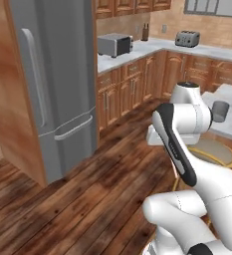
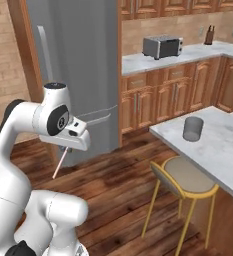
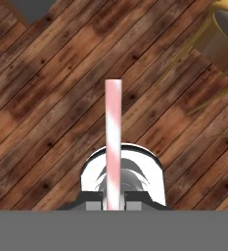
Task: Take a straw from the drawer in front and place it inside the glass cup on the dining counter.
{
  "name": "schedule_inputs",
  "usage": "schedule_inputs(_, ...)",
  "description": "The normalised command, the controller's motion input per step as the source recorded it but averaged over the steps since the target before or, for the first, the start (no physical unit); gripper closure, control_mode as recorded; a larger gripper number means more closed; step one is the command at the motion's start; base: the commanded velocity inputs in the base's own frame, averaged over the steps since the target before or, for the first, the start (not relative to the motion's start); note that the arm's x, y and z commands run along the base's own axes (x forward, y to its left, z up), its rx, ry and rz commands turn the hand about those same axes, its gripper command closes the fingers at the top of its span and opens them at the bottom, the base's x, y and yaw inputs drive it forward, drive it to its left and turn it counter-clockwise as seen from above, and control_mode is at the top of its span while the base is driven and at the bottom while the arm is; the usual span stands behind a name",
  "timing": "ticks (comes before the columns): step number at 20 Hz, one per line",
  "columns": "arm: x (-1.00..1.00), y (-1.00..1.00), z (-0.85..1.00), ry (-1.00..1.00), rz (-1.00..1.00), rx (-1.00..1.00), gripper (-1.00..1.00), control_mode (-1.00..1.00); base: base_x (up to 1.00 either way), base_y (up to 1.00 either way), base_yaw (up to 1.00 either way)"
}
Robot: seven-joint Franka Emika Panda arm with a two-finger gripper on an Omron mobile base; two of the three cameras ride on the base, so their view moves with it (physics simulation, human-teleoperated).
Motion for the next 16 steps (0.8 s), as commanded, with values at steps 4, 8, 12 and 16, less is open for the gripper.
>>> schedule_inputs(4, 0.0, 0.0, 0.0, 0.0, 0.0, 0.0, 1.0, 1.0, 0.23, 0.16, -0.32)
schedule_inputs(8, 0.0, 0.0, 0.0, 0.0, 0.0, 0.0, 1.0, 1.0, 0.17, 0.11, -0.33)
schedule_inputs(12, 0.0, 0.0, 0.0, 0.0, 0.0, 0.0, 1.0, 1.0, 0.19, 0.1, -0.32)
schedule_inputs(16, 0.0, 0.0, 0.0, 0.0, 0.0, 0.0, 1.0, 1.0, 0.27, 0.12, -0.32)
